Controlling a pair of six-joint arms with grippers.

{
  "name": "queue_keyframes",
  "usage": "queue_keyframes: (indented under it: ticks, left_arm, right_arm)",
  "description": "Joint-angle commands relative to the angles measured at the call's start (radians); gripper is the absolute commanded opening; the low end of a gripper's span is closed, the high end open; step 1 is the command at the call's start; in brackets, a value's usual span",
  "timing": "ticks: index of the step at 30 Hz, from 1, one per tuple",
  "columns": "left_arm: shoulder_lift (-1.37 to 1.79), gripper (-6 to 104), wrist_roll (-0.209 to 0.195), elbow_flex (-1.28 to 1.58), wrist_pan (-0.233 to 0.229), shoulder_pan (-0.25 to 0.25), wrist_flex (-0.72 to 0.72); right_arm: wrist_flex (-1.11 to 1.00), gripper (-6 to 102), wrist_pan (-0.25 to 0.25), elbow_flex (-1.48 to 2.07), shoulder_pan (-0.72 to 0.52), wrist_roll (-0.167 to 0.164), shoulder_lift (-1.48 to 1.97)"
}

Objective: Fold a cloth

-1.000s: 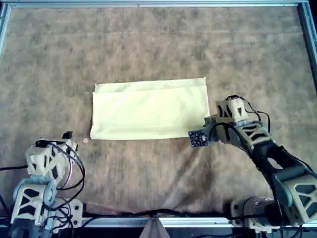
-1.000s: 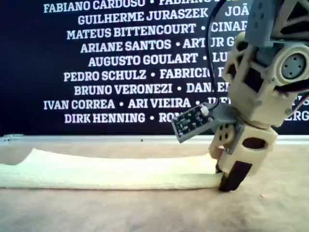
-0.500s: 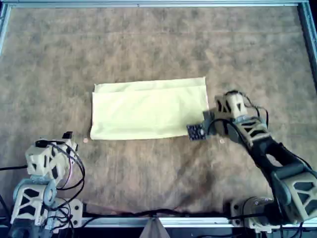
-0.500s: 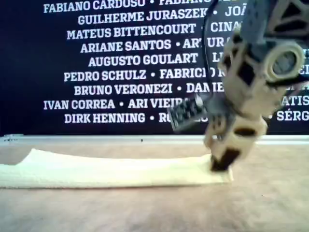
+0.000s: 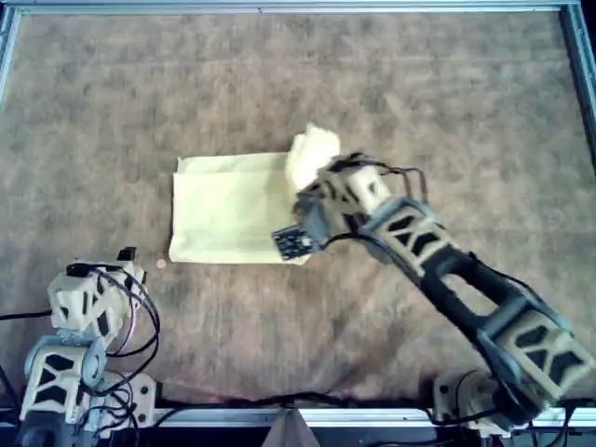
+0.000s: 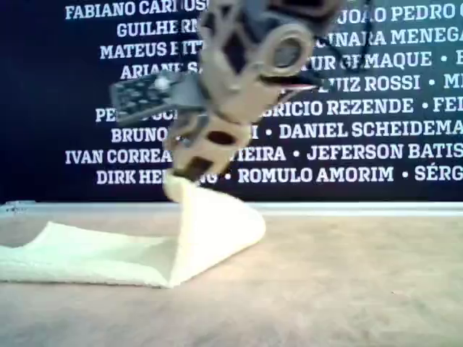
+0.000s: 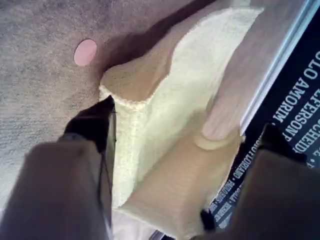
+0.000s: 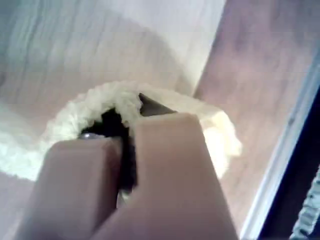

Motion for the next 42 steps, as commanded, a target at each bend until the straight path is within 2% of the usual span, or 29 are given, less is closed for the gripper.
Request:
queue_keyframes:
  ticks: [1,11,16,17,19,25,27,37,42]
  left_arm:
    - [0.005,99,-0.003,-0.018,-0.002,0.017,-0.003]
    - [0.005,99,-0.003,-0.018,-0.002,0.017,-0.003]
    - [0.005,99,-0.003,-0.018,-0.002,0.017,-0.003]
    - [0.005,99,-0.003,-0.018,-0.002,0.017,-0.003]
    - [0.005,99,-0.003,-0.018,-0.002,0.017,-0.003]
    - [0.005,99,-0.003,-0.018,-0.002,0.017,-0.003]
    - [0.005,99,-0.003,-0.018,-0.002,0.017,-0.003]
    - [0.005,99,-0.003,-0.018,-0.002,0.017,-0.003]
    - [0.005,99,-0.003,-0.018,-0.002,0.017,-0.003]
  right_arm:
    - [-0.037,1,0.003,-0.187,0.067,0.003,-0.052]
    - [-0.051,1,-0.008,-0.641,0.244,0.002,-0.400]
    - [-0.051,4,0.003,-0.857,0.272,0.003,-0.569]
    - [-0.051,5,-0.008,-0.893,0.272,0.003,-0.592]
    - [-0.051,12,-0.008,-0.953,0.272,0.003,-0.640]
    - [-0.051,42,0.003,-1.037,0.278,0.003,-0.704]
    - [-0.037,47,0.003,-1.037,0.278,0.003,-0.706]
    - [-0.029,47,0.002,-1.037,0.278,0.002,-0.658]
    - [-0.028,47,-0.009,-1.015,0.279,-0.012,-0.545]
